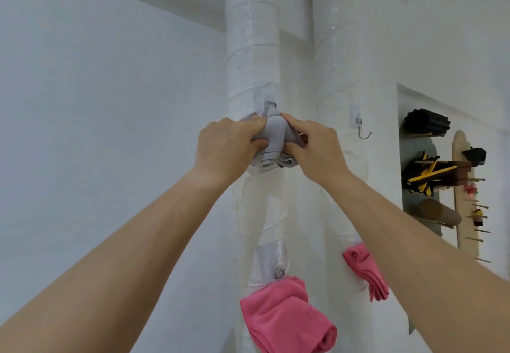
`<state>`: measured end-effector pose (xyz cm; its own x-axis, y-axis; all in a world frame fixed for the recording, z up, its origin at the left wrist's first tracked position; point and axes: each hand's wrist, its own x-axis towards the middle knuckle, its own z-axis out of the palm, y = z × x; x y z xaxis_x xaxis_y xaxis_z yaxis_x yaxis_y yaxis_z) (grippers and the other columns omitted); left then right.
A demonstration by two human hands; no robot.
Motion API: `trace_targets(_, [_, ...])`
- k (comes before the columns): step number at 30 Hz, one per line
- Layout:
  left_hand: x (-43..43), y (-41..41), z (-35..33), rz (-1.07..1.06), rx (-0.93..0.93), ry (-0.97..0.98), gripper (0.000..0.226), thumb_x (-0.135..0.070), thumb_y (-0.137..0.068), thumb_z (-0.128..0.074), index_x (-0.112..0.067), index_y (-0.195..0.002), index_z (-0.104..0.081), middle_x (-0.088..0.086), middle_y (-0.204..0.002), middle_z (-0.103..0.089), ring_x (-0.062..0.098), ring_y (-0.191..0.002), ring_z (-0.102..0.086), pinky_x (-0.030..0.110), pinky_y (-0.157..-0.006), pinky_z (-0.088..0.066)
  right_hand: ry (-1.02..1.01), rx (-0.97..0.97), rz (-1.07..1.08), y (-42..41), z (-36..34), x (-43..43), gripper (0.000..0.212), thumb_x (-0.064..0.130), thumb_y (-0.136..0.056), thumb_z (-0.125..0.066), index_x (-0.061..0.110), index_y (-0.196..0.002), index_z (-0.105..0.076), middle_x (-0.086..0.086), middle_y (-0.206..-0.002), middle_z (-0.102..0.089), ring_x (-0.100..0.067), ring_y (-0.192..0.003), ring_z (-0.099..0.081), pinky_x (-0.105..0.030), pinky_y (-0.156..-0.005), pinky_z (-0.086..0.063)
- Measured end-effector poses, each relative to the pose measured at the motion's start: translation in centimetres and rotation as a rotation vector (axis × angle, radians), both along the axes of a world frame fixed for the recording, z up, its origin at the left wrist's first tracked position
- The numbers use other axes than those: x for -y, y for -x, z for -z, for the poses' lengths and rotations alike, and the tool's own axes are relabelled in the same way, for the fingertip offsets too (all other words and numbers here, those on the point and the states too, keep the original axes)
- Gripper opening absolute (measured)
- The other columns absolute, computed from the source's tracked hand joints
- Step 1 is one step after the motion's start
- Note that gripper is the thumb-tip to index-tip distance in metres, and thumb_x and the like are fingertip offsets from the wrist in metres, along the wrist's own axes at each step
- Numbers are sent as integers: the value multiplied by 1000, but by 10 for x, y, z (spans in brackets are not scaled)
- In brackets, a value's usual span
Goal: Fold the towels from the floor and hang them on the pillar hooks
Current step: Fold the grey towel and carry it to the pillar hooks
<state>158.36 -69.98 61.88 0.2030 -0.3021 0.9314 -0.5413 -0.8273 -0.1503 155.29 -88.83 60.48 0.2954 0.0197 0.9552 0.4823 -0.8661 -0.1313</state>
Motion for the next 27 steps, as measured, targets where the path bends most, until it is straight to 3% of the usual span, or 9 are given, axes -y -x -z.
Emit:
trace_targets(3, [2, -2, 0, -12, 10, 12, 28, -49, -96, -54, -34, -117, -65, 2, -73, -53, 27, -68, -43, 34, -60, -30, -21, 32, 46, -5, 1, -2, 56, 20, -81, -68, 35, -135, -60, -8, -87, -69, -25, -80, -61, -43, -78, -52])
trace_targets(8, [-2, 1, -5, 7, -18, -7, 29, -51, -94, -57, -37, -118, -65, 6, -80, -62, 28, -72, -45, 33, -62, -32, -10, -24, -7, 5, -8, 2, 53, 25, -79, -73, 38, -129, -64, 4, -97, -76, -16, -82, -68, -39, -80, -56])
trace_targets(12, [-2, 4, -9, -7, -22, -39, 30, -53, -92, -57, -40, -118, -65, 4, -86, -68, 26, -72, -46, 34, -62, -34, 11, -11, 43, 4, -5, -2, 55, 26, -80, -69, 40, -133, -60, 0, -99, -75, -22, -84, -66, -42, -78, -55])
trace_targets(18, [-14, 21, -22, 131, -166, -61, 29, -51, -89, -55, -38, -111, -68, -9, -90, -68, 20, -84, -58, 35, -68, -49, 159, -260, 164, 25, -19, 0, 54, 27, -94, -48, 40, -146, -42, -4, -115, -65, -26, -102, -61, -44, -86, -51])
trace_targets(22, [-9, 26, -30, 163, -228, -88, 34, -45, -92, -48, -25, -109, -70, -3, -107, -63, 20, -100, -54, 39, -77, -50, 30, -371, 95, 30, -30, -9, 62, 30, -79, -37, 41, -139, -49, -4, -122, -57, -26, -111, -54, -44, -94, -50])
trace_targets(27, [-13, 34, -44, 194, -321, -103, 34, -35, -92, -45, -28, -113, -70, -3, -104, -69, 22, -95, -62, 44, -80, -55, -143, -403, -44, 38, -51, -19, 44, 18, -88, -40, 29, -115, -72, 0, -124, -68, -19, -115, -59, -34, -101, -46])
